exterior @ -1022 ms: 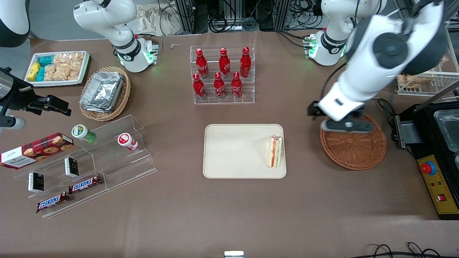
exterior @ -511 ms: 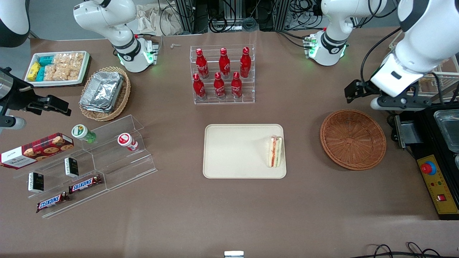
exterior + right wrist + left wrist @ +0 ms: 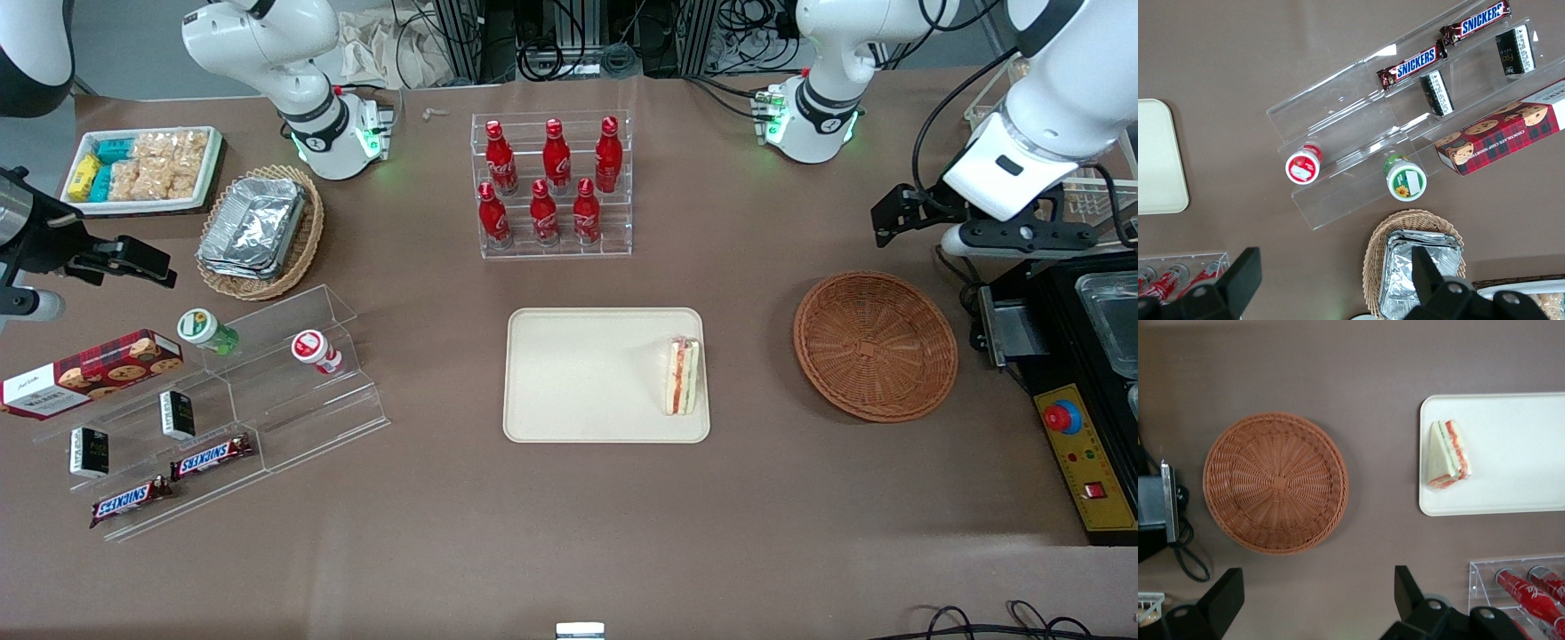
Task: Place sandwich from basket to tray
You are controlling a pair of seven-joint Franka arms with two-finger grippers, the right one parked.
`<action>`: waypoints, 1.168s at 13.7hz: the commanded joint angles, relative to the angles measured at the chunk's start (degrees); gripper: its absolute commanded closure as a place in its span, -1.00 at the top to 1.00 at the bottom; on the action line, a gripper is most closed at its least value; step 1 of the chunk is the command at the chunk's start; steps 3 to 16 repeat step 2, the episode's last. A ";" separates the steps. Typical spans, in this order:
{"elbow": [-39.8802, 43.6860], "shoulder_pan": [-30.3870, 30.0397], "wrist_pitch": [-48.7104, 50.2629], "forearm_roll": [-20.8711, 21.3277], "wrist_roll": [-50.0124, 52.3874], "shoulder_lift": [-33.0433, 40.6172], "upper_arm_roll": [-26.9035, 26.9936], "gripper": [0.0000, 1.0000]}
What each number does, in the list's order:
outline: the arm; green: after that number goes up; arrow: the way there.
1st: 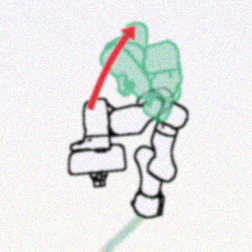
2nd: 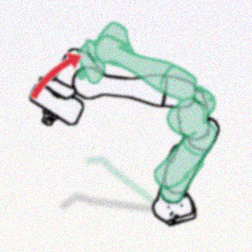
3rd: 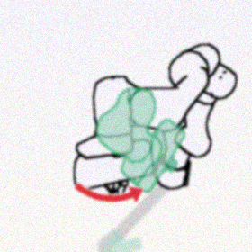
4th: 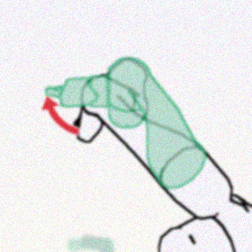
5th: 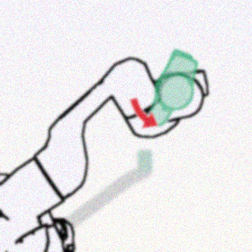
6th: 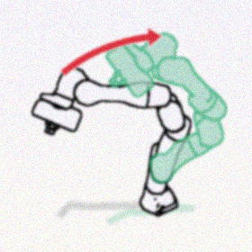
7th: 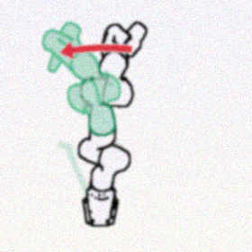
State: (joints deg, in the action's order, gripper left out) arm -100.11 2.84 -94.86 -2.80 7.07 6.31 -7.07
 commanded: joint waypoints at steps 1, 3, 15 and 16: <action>4.75 0.24 0.64 0.07 -0.48 -3.14 0.04 1.00; 4.40 0.24 0.73 0.24 -0.48 -3.14 0.04 1.00; 4.40 0.24 0.73 0.24 -0.48 -3.14 0.04 1.00; 4.40 0.24 0.73 0.24 -0.48 -3.14 0.04 1.00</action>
